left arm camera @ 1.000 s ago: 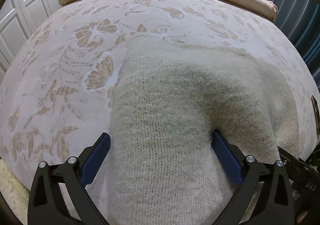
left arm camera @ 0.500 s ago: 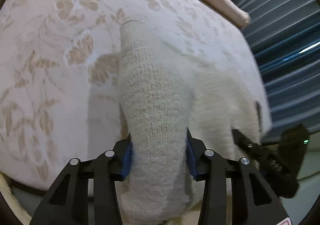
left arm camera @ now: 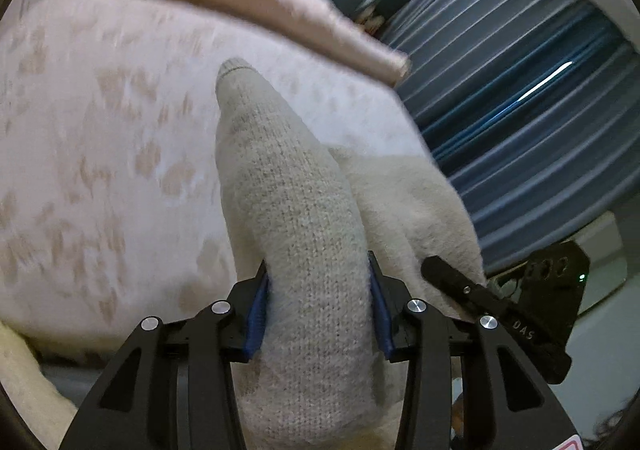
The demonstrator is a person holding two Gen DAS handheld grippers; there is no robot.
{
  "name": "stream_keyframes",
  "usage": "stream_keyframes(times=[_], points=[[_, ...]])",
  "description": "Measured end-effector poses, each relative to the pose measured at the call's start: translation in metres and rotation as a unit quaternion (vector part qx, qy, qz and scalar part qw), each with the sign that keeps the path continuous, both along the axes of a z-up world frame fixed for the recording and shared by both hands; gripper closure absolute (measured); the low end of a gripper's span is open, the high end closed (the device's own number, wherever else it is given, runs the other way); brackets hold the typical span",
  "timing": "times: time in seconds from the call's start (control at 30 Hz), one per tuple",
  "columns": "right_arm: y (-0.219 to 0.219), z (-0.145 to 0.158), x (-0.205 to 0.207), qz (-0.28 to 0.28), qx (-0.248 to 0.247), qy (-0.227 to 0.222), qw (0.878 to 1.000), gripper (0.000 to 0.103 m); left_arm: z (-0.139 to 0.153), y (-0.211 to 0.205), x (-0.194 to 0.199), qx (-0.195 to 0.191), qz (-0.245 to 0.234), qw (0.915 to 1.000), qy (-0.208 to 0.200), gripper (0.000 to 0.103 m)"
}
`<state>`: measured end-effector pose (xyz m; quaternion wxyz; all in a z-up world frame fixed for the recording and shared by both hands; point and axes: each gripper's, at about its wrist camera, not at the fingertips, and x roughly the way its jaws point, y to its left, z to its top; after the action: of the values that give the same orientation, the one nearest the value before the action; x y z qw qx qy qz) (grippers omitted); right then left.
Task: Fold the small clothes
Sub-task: 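Lift and fold the sweater end over with both grippers, then release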
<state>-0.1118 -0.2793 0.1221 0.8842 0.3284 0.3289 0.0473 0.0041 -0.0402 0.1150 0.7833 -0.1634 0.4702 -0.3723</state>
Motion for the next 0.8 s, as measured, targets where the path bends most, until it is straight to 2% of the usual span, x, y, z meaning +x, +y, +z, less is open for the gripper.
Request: stream_keyframes(times=[0.1,0.17,0.27,0.33,0.4,0.47,0.5,0.53,0.57,0.6,0.63,0.67,0.7,0.73,0.8], points=[[0.010,0.044,0.012,0.007,-0.009,-0.064,0.998,0.070,0.049,0.018,0.004,-0.028,0.005,0.9975,-0.065,0.063],[0.017,0.071,0.023,0.017,-0.018,-0.101,0.995,0.070,0.084,0.030,0.010,-0.041,0.011,0.9923,-0.116,0.063],[0.032,0.110,0.051,0.037,-0.031,-0.157,0.986,0.070,0.131,0.050,0.020,-0.048,0.029,0.9792,-0.195,0.063],[0.042,0.124,0.078,0.044,-0.039,-0.180,0.982,0.068,0.148,0.063,0.033,-0.042,0.044,0.9725,-0.225,0.063],[0.050,0.121,0.109,0.047,-0.039,-0.174,0.983,0.066,0.152,0.072,0.052,-0.030,0.060,0.9694,-0.236,0.062],[0.053,0.094,0.153,0.043,-0.025,-0.134,0.990,0.061,0.134,0.081,0.085,-0.005,0.087,0.9724,-0.216,0.058],[0.055,0.075,0.172,0.045,-0.026,-0.109,0.993,0.057,0.116,0.083,0.103,0.016,0.104,0.9738,-0.201,0.055],[0.055,0.040,0.198,0.040,-0.032,-0.064,0.997,0.053,0.082,0.087,0.128,0.050,0.125,0.9758,-0.172,0.052],[0.054,0.004,0.217,0.031,-0.034,-0.015,0.999,0.052,0.059,0.089,0.141,0.077,0.135,0.9760,-0.153,0.051],[0.053,-0.024,0.225,0.023,-0.038,0.024,0.999,0.056,0.029,0.091,0.154,0.120,0.153,0.9724,-0.130,0.052],[0.052,-0.066,0.232,0.003,-0.060,0.093,0.994,0.064,-0.012,0.095,0.163,0.168,0.170,0.9663,-0.097,0.054],[0.052,-0.088,0.232,-0.002,-0.071,0.127,0.989,0.066,-0.038,0.100,0.165,0.189,0.173,0.9636,-0.076,0.054],[0.052,-0.108,0.222,-0.007,-0.070,0.145,0.987,0.067,-0.060,0.105,0.162,0.206,0.179,0.9602,-0.058,0.054],[0.051,-0.113,0.213,-0.011,-0.063,0.143,0.988,0.067,-0.079,0.112,0.153,0.213,0.187,0.9581,-0.042,0.054],[0.051,-0.113,0.192,-0.017,-0.054,0.132,0.990,0.067,-0.094,0.124,0.134,0.203,0.191,0.9599,-0.031,0.054]])
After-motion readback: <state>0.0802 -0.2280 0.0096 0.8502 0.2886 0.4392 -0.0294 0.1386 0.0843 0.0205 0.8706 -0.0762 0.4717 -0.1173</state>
